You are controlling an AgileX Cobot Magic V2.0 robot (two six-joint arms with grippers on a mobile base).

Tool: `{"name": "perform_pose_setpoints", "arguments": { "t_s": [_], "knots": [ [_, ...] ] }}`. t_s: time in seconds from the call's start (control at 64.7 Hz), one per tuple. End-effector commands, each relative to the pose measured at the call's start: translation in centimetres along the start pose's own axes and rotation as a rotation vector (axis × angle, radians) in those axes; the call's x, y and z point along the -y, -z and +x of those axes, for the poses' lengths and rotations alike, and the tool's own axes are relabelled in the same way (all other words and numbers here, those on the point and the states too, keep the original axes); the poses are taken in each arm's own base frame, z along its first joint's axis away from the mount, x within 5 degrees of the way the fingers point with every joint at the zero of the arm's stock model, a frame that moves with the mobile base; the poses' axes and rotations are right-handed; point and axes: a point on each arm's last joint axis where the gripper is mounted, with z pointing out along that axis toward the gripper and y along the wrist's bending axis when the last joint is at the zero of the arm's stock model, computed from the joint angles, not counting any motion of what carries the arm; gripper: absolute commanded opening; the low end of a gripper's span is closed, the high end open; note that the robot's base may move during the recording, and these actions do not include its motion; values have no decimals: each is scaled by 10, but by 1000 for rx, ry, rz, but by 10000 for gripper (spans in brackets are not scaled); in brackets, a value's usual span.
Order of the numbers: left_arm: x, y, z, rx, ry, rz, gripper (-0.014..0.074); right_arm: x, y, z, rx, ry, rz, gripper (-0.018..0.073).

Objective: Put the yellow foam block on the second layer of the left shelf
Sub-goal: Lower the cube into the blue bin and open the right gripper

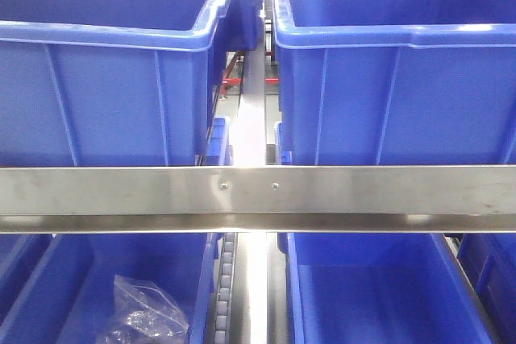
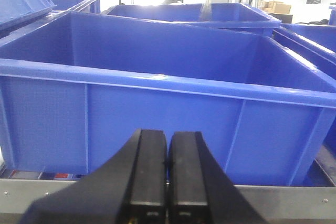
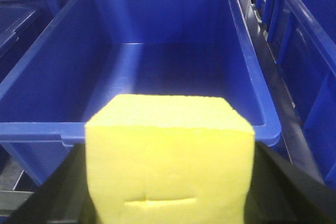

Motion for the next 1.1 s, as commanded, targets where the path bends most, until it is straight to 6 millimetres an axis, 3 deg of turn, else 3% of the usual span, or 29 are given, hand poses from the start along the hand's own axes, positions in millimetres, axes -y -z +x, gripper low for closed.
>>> {"name": "perform_pose_setpoints", "arguments": {
  "t_s": [0.0,0.479,0.603,0.773,0.866,1.082],
  "knots": [
    [1,1,0,76,8,14,136,-1,3,-20,131,13,1,392],
    [1,1,0,76,8,14,136,-1,1,-23,166,13,-2,392],
    [1,1,0,76,8,14,136,-2,-11,-32,145,13,-1,392],
    [1,1,0,76,8,14,136,-3,-47,-56,122,12,2,392],
    [1,1,0,76,8,14,136,-4,-79,-68,78,12,5,392],
    [1,1,0,76,8,14,136,-4,-154,-67,3,12,8,392]
  ]
}}
